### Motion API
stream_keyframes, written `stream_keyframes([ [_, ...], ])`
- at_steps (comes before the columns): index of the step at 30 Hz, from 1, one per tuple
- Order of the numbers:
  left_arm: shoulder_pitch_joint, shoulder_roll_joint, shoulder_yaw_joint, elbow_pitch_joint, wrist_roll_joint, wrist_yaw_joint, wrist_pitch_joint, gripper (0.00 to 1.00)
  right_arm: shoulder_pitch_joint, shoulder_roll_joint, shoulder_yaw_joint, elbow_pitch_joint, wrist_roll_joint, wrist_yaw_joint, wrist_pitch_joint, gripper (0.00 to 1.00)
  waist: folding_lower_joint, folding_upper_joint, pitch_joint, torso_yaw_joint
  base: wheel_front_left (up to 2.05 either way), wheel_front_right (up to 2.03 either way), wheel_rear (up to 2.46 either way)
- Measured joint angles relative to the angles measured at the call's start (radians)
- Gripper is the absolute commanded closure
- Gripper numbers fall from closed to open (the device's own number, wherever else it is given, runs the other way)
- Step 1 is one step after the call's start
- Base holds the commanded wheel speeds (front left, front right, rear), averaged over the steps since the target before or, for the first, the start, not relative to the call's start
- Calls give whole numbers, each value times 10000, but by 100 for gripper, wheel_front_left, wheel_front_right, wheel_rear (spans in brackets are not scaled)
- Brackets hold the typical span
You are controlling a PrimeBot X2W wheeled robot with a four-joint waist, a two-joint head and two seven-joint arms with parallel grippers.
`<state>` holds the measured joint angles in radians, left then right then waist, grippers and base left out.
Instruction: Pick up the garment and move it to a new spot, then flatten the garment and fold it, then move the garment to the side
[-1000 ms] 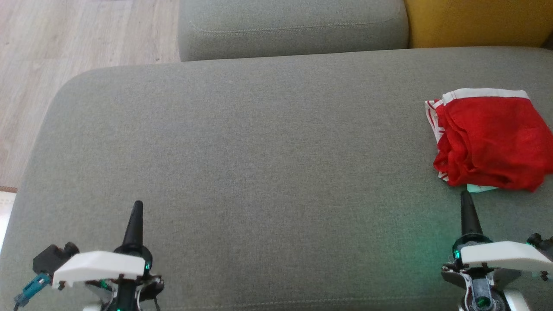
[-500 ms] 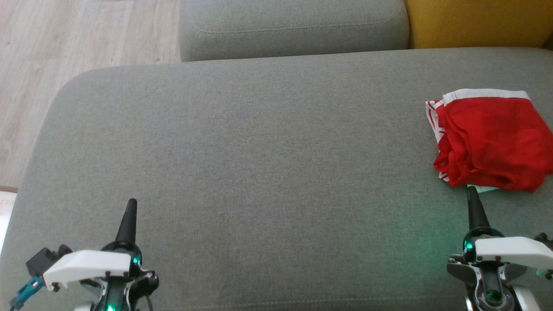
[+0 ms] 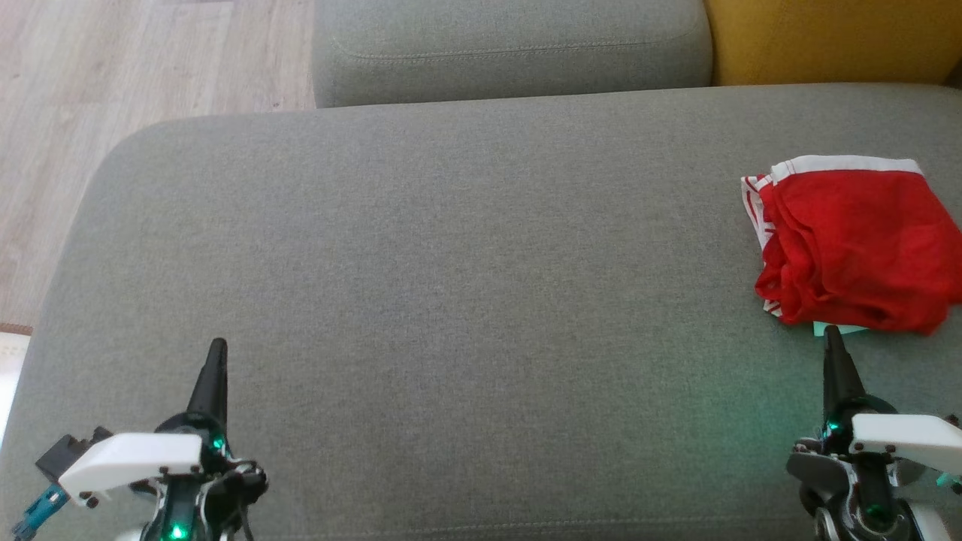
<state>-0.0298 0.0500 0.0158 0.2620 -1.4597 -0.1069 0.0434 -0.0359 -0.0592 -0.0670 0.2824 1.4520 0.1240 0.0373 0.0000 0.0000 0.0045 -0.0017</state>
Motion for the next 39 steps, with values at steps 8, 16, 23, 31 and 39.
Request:
stream_keyframes([
  [8,-88,0,205,44,-809,-88,222,100,-60,0,-132,0,880,0,219,100,0,0,-7,9,0,0,0],
  [16,-201,0,339,84,-1616,-165,447,100,-190,0,-334,-6,1735,0,428,100,0,0,-14,17,0,0,0],
  [23,-215,-2,359,86,-1655,-165,477,100,-190,0,-355,-6,1760,0,433,100,0,0,-14,18,0,0,0],
  [31,-217,-4,376,88,-1655,-165,491,100,-190,2,-376,-6,1760,0,435,100,0,0,-14,17,0,0,0],
  [39,-217,-8,412,90,-1655,-165,516,100,-190,6,-395,-6,1760,0,439,100,0,0,-14,18,0,0,0],
])
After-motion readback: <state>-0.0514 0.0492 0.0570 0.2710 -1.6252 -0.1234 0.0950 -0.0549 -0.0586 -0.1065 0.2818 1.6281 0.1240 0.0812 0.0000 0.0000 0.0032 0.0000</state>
